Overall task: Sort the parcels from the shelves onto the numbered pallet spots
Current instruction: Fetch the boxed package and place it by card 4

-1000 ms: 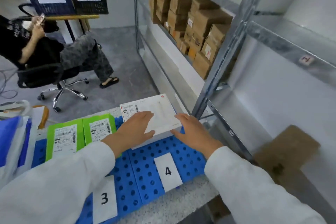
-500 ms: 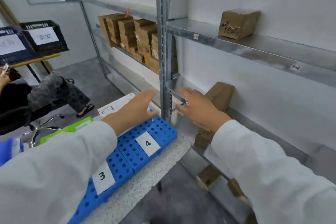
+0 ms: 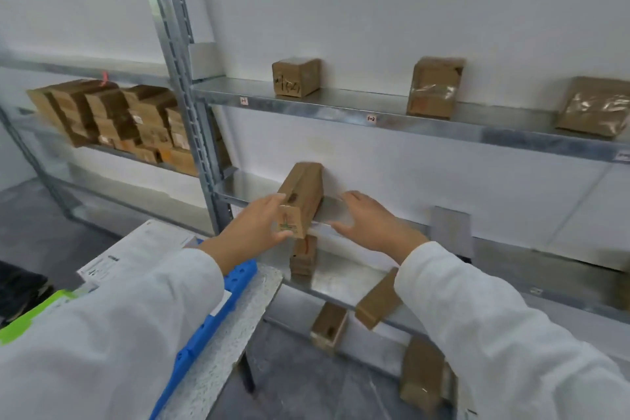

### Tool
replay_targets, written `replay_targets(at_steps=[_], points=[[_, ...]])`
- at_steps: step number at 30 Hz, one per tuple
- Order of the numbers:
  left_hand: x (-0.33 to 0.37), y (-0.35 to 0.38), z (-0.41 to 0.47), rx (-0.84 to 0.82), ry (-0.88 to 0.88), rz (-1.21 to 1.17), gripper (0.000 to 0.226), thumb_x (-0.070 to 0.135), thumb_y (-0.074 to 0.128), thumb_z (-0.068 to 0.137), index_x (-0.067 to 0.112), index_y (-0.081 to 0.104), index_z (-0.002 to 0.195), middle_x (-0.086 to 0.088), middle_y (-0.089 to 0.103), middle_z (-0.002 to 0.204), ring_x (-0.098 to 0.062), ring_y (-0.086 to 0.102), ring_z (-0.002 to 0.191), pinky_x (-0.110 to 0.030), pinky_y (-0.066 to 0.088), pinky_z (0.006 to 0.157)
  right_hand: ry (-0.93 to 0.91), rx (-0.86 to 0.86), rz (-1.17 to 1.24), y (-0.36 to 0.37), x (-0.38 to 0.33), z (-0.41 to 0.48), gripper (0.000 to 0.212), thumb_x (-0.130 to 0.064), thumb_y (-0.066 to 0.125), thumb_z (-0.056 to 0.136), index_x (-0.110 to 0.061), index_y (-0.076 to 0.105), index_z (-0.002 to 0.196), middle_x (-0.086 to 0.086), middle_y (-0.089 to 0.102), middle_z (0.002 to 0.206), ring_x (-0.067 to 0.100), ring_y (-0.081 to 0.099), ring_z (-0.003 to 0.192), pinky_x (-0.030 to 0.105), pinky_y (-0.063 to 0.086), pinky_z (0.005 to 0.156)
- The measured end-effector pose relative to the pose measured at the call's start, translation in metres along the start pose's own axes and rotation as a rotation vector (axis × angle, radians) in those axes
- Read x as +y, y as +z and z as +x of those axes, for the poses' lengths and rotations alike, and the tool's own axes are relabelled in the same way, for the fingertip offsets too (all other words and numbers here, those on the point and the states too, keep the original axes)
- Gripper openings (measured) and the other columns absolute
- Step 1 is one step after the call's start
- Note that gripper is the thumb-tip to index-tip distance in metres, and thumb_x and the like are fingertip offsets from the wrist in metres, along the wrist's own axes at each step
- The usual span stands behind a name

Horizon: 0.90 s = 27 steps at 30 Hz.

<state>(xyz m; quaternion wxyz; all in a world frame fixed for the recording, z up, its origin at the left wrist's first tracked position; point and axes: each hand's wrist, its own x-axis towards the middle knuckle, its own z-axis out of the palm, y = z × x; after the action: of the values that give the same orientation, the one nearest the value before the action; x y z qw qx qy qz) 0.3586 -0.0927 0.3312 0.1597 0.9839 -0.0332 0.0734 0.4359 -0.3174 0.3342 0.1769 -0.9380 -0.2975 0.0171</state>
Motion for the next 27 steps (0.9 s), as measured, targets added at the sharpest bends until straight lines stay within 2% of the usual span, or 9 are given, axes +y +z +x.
replay_targets(at_steps=[5,7,10,16,18,21,27], points=[[0.034,0.009,-0.026,-0.025,0.106,-0.039,0.077,0.038,0.066,0.089,0.014,0.026,0.150,-0.003,0.034,0.153,-0.019,0.033,0.139,-0.034,0.030,0.114,0.061,0.103,-0.089,-0.006,-0.011,-0.072,0.060,-0.040,0.050,0.097,-0.016,0.031,0.148,0.003,0.036,0.150,0.022,0.036,0.135,0.031,0.028,0.111],[0.041,0.020,-0.042,-0.028,0.146,-0.043,0.077,0.041,0.064,0.089,0.015,0.026,0.150,-0.002,0.032,0.154,-0.018,0.032,0.140,-0.033,0.029,0.116,0.083,0.106,-0.155,0.001,-0.012,-0.106,0.060,-0.039,0.049,0.098,-0.016,0.028,0.149,0.003,0.034,0.151,0.022,0.032,0.137,0.031,0.023,0.113],[0.048,0.046,-0.068,-0.060,0.201,-0.045,0.074,0.042,0.065,0.087,0.016,0.031,0.147,-0.004,0.039,0.149,-0.019,0.037,0.135,-0.032,0.032,0.113,0.181,0.068,-0.185,0.019,-0.006,-0.163,0.061,-0.038,0.047,0.099,-0.016,0.026,0.151,0.003,0.029,0.155,0.021,0.025,0.143,0.031,0.014,0.118],[0.091,0.061,-0.114,-0.124,0.231,-0.100,0.075,0.043,0.062,0.090,0.016,0.025,0.149,-0.006,0.034,0.152,-0.022,0.034,0.139,-0.035,0.031,0.113,0.451,0.083,-0.147,0.015,0.010,-0.262,0.063,-0.045,0.050,0.096,-0.020,0.028,0.150,0.001,0.032,0.155,0.022,0.031,0.140,0.037,0.027,0.115],[0.118,0.059,-0.124,-0.148,0.283,-0.095,0.076,0.044,0.060,0.090,0.016,0.023,0.150,-0.005,0.030,0.155,-0.022,0.030,0.141,-0.036,0.029,0.116,0.487,0.110,-0.157,0.005,0.013,-0.288,0.063,-0.045,0.050,0.095,-0.020,0.030,0.149,0.001,0.035,0.153,0.022,0.035,0.138,0.038,0.030,0.115],[0.166,0.053,-0.134,-0.161,0.369,-0.071,0.076,0.044,0.058,0.092,0.015,0.021,0.152,-0.004,0.026,0.158,-0.021,0.026,0.144,-0.038,0.024,0.119,0.526,0.154,-0.166,-0.011,0.016,-0.328,0.063,-0.044,0.051,0.095,-0.018,0.031,0.148,0.003,0.036,0.152,0.023,0.034,0.138,0.036,0.027,0.115],[0.258,0.046,-0.147,-0.088,0.468,-0.076,0.067,0.042,0.052,0.095,0.015,0.025,0.150,-0.003,0.033,0.153,-0.021,0.032,0.139,-0.033,0.026,0.114,0.585,0.213,-0.154,-0.044,0.043,-0.402,0.062,-0.044,0.052,0.095,-0.018,0.031,0.148,0.002,0.037,0.152,0.023,0.035,0.138,0.036,0.029,0.114]])
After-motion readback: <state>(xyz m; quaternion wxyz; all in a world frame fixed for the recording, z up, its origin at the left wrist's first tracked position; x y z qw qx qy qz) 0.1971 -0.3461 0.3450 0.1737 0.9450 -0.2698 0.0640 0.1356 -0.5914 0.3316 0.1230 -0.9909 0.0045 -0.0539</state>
